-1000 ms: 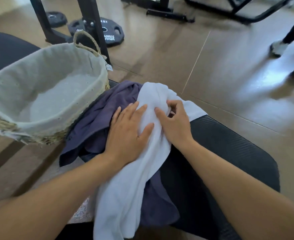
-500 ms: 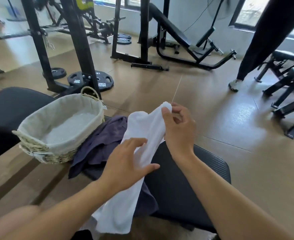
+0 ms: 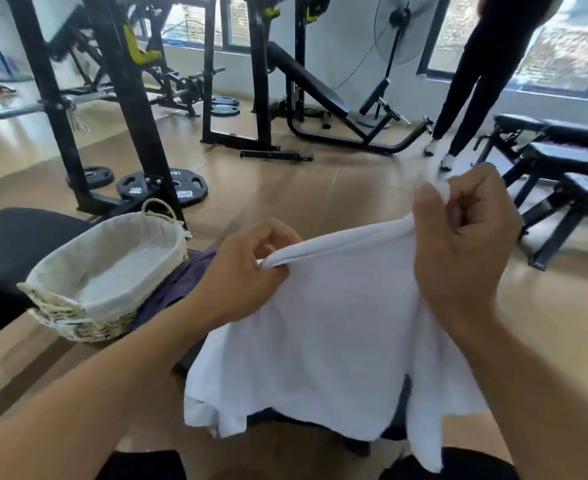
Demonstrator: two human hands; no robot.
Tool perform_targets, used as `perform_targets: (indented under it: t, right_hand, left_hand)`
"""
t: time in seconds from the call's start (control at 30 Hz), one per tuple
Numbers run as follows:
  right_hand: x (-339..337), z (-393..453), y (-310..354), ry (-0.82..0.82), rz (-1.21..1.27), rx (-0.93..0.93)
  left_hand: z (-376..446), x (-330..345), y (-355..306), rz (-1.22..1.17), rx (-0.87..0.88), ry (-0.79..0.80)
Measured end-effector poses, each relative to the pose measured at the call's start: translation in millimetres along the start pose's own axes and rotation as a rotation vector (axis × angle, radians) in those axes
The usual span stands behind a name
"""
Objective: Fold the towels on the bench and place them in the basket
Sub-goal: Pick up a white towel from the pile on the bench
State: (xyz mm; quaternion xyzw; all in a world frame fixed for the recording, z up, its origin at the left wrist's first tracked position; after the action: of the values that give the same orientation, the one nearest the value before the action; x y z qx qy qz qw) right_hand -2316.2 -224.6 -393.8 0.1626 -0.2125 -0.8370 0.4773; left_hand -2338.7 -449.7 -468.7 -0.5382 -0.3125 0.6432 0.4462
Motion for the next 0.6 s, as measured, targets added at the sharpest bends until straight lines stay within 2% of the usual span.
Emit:
perform_targets:
  t: [0.1, 0.17, 0.23, 0.33, 0.37, 0.4, 0.5, 0.6]
  right_hand:
    - [16.4, 19.0, -20.8, 0.272, -0.125, 0.156]
    - [37.3, 21.7, -61.4, 0.440, -0.216, 0.268]
    - [56.9, 9.9, -119.7, 0.596, -0.363, 0.334]
    - [76.2, -49.7, -200.5, 1.148, -0.734, 0.391]
    - [77.5, -74.1, -216.0, 1.253, -0.769, 0.405]
    - [79.3, -96.8, -223.9, 1.300, -0.746, 0.417]
    - [88.7, -152.8, -230.5, 1.308, -0.576, 0.411]
    - [109.9, -179.8, -225.7, 1.320, -0.493, 0.367]
  left_hand:
    - [12.0, -18.6, 32.0, 0.152, -0.026, -0.176]
    - [25.2, -24.9, 66.2, 0.304, -0.060, -0.193]
    - [44.2, -30.4, 109.3, 0.481, -0.141, -0.141]
    - [62.5, -38.0, 166.2, 0.790, -0.340, -0.055]
    - [63.2, -39.1, 182.1, 0.863, -0.371, -0.056]
    - [60.2, -39.2, 195.4, 0.901, -0.388, -0.073]
    - [47.0, -35.7, 214.3, 0.863, -0.464, -0.107]
    - [45.2, -37.0, 210.4, 0.967, -0.521, -0.067]
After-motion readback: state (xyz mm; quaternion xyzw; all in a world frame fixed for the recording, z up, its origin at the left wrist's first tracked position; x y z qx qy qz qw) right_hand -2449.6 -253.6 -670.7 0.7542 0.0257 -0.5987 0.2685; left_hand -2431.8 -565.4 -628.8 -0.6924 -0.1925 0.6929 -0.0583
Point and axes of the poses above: each hand's wrist, its own z-axis towards the middle knuckle, its own x-axis out of the palm, y = z × x, the point moved 4 cm from there along z, towards the middle knuckle, and after that the axes turned 8 degrees about -x, right-handed, at the moved point
